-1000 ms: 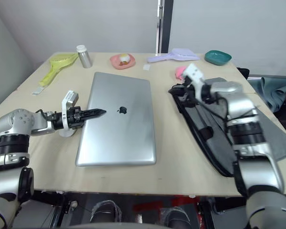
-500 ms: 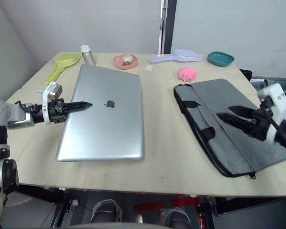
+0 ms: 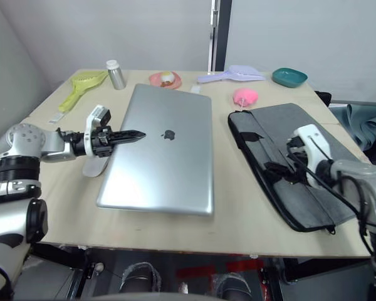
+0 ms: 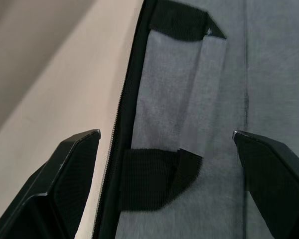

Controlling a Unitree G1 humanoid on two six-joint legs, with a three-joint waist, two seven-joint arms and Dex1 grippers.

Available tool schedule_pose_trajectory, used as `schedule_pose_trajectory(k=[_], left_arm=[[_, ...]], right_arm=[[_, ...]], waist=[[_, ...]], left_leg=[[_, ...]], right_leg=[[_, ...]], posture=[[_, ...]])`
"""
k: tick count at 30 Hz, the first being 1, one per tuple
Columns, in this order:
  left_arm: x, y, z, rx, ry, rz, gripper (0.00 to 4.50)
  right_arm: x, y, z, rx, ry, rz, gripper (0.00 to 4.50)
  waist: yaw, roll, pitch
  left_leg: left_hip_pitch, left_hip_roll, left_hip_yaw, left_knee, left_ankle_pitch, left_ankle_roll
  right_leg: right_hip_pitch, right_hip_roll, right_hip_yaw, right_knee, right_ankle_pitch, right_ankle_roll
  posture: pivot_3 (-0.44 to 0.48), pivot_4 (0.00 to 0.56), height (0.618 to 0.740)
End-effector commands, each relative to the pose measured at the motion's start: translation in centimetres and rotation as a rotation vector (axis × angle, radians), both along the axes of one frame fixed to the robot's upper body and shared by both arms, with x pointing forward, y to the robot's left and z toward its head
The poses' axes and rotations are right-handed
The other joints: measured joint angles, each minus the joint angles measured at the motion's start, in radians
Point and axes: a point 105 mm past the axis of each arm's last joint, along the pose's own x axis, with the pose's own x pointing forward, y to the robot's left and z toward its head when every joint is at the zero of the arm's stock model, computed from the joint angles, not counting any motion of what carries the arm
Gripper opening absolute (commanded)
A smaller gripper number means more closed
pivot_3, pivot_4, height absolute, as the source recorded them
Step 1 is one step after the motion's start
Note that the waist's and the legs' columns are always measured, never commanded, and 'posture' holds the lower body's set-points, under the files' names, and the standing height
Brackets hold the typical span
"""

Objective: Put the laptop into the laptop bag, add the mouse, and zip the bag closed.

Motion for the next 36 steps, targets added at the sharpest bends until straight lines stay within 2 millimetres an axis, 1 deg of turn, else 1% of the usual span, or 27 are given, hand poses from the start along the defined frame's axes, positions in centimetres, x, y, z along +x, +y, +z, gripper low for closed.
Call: schedule_pose_trajectory(k=[1, 5, 6, 7, 8, 11, 13, 14, 15, 17, 18, 19, 23, 25, 27, 28, 29, 30, 33, 35, 36], left_arm=[[-0.2, 0.1, 3.2, -0.118, -0.115, -0.006, 0.31], [-0.5, -0.2, 2.5, -0.115, -0.111, -0.01, 0.31], [-0.5, -0.2, 2.5, -0.114, -0.111, -0.008, 0.31], [-0.5, -0.1, 2.5, -0.114, -0.111, -0.001, 0.31], [-0.4, 0.0, 2.6, -0.115, -0.111, 0.005, 0.31], [-0.3, 0.1, 2.6, -0.115, -0.109, 0.017, 0.31], [-0.2, 0.0, 2.5, -0.112, -0.107, 0.019, 0.31], [-0.2, 0.0, 2.4, -0.111, -0.105, 0.02, 0.31], [-0.2, -0.1, 2.4, -0.114, -0.104, 0.021, 0.31], [-0.1, -0.3, 2.3, -0.117, -0.1, 0.022, 0.31], [0.0, -0.3, 2.2, -0.117, -0.098, 0.023, 0.31], [0.0, -0.4, 2.2, -0.117, -0.095, 0.023, 0.31], [0.1, -0.7, 2.0, -0.119, -0.088, 0.025, 0.31], [0.2, -0.9, 1.9, -0.121, -0.086, 0.025, 0.31], [0.2, -1.1, 1.7, -0.124, -0.083, 0.023, 0.31], [0.2, -1.3, 1.6, -0.126, -0.08, 0.021, 0.31], [0.2, -1.5, 1.5, -0.127, -0.078, 0.019, 0.31], [0.3, -1.7, 1.4, -0.131, -0.077, 0.018, 0.31], [0.6, -2.0, 1.5, -0.156, -0.07, 0.027, 0.31], [0.9, -2.2, 1.6, -0.176, -0.057, 0.037, 0.31], [0.9, -2.3, 1.6, -0.181, -0.052, 0.039, 0.31]], right_arm=[[0.5, -0.3, -0.6, -0.048, -0.006, -0.007, 4.47], [1.1, -0.3, -1.7, -0.036, 0.015, -0.006, 4.47], [1.3, -0.5, -1.9, -0.035, 0.019, -0.016, 4.23], [1.3, -0.6, -2.0, -0.033, 0.018, -0.013, 3.94], [1.3, -0.7, -2.0, -0.033, 0.016, -0.011, 3.55], [1.1, -0.8, -1.9, -0.027, 0.012, 0.001, 2.68], [1.0, -0.7, -1.9, -0.026, 0.01, 0.008, 1.92], [1.0, -0.7, -1.9, -0.029, 0.01, 0.012, 1.67], [0.9, -0.7, -2.0, -0.035, 0.013, 0.012, 1.23], [0.7, -0.7, -2.2, -0.041, 0.02, 0.013, 0.63], [0.7, -0.7, -2.2, -0.041, 0.022, 0.014, 0.19], [0.6, -0.6, -2.2, -0.031, 0.023, 0.014, 0.03], [0.2, 0.3, -1.3, 0.006, 0.006, 0.042, 0.03], [0.2, 0.8, -0.1, 0.036, -0.03, 0.058, 0.03], [0.2, 1.3, 1.7, 0.081, -0.074, 0.071, 0.03], [0.4, 1.4, 3.1, 0.107, -0.117, 0.074, 0.03], [0.4, 1.4, 4.1, 0.123, -0.144, 0.075, 0.03], [0.6, 1.4, 5.5, 0.153, -0.183, 0.07, 0.03], [1.0, 1.0, 8.3, 0.206, -0.261, 0.044, 0.03], [1.1, 0.8, 9.7, 0.222, -0.295, 0.034, 0.03], [1.1, 0.7, 10.0, 0.226, -0.302, 0.03, 0.03]], waist=[[0.0, 0.0, 0.0], [-0.002, 0.0, 0.0], [-0.001, 0.0, 0.0], [0.0, 0.0, 0.0], [0.0, 0.0, 0.0], [0.0, 0.0, 0.0], [0.0, 0.0, 0.0], [0.0, 0.0, 0.0], [0.0, 0.0, 0.0], [0.002, 0.0, 0.0], [0.003, 0.0, 0.0], [0.003, 0.0, 0.0], [0.004, 0.0, 0.0], [0.003, 0.0, 0.0], [0.002, 0.0, 0.0], [-0.001, 0.0, 0.0], [-0.001, 0.0, 0.0], [-0.001, 0.0, 0.0], [0.001, 0.0, 0.0], [0.001, 0.0, 0.0], [0.002, 0.0, 0.0]], left_leg=[[-0.001, 0.0, -0.001, 0.0, 0.001, 0.001], [-0.004, 0.0, -0.002, 0.0, 0.001, 0.002], [-0.004, 0.0, -0.003, 0.0, 0.001, 0.002], [-0.004, 0.0, -0.003, 0.0, 0.001, 0.002], [-0.005, 0.0, -0.004, 0.002, 0.001, 0.002], [-0.006, 0.0, -0.005, 0.004, 0.001, 0.002], [-0.006, 0.0, -0.005, 0.005, 0.001, 0.002], [-0.006, 0.0, -0.005, 0.006, 0.001, 0.002], [-0.006, 0.0, -0.005, 0.006, 0.001, 0.002], [-0.006, 0.0, -0.006, 0.006, 0.001, 0.002], [-0.006, 0.0, -0.006, 0.007, 0.001, 0.002], [-0.006, 0.0, -0.006, 0.007, 0.001, 0.002], [-0.006, 0.0, -0.007, 0.007, 0.001, 0.002], [-0.007, 0.0, -0.007, 0.007, 0.001, 0.002], [-0.007, 0.0, -0.007, 0.007, 0.001, 0.002], [-0.007, 0.0, -0.007, 0.007, 0.001, 0.002], [-0.007, 0.0, -0.007, 0.007, 0.001, 0.002], [-0.006, 0.0, -0.006, 0.007, 0.001, 0.002], [-0.006, 0.0, -0.007, 0.008, 0.001, 0.003], [-0.007, 0.0, -0.007, 0.009, 0.002, 0.003], [-0.007, 0.0, -0.007, 0.009, 0.002, 0.003]], right_leg=[[0.0, 0.0, -0.001, -0.001, 0.0, 0.0], [-0.001, 0.0, -0.002, -0.003, 0.0, 0.0], [0.0, 0.0, -0.002, -0.003, 0.0, 0.001], [-0.001, 0.0, -0.003, -0.003, 0.0, 0.001], [0.0, 0.0, -0.003, -0.002, 0.001, 0.001], [0.0, 0.0, -0.003, -0.001, 0.001, 0.001], [0.0, 0.0, -0.003, 0.0, 0.001, 0.002], [0.0, 0.0, -0.003, 0.0, 0.001, 0.002], [0.0, 0.0, -0.003, 0.0, 0.001, 0.002], [0.0, 0.0, -0.003, 0.001, 0.001, 0.002], [0.001, 0.0, -0.003, 0.001, 0.001, 0.002], [0.001, 0.0, -0.003, 0.001, 0.001, 0.002], [0.001, 0.0, -0.003, 0.001, 0.001, 0.002], [0.0, 0.0, -0.003, 0.001, 0.001, 0.002], [0.0, 0.0, -0.003, 0.001, 0.001, 0.002], [0.0, 0.0, -0.003, 0.001, 0.001, 0.002], [0.0, 0.0, -0.003, 0.001, 0.001, 0.002], [0.0, 0.0, -0.003, 0.002, 0.001, 0.002], [0.0, 0.0, -0.003, 0.003, 0.002, 0.002], [0.0, 0.0, -0.003, 0.003, 0.001, 0.002], [0.0, 0.0, -0.003, 0.003, 0.002, 0.002]], posture=[[0.0, 0.15, 0.74], [0.0, 0.15, 0.74], [0.0, 0.15, 0.74], [0.0, 0.15, 0.74], [0.0, 0.15, 0.74], [0.0, 0.15, 0.74], [0.0, 0.15, 0.74], [0.0, 0.15, 0.74], [0.0, 0.15, 0.74], [0.0, 0.15, 0.74], [0.0, 0.15, 0.74], [0.0, 0.15, 0.74], [0.0, 0.15, 0.74], [0.0, 0.15, 0.74], [0.0, 0.15, 0.74], [0.0, 0.15, 0.74], [0.0, 0.15, 0.74], [0.0, 0.15, 0.74], [0.0, 0.15, 0.74], [0.0, 0.15, 0.74], [0.0, 0.15, 0.74]])
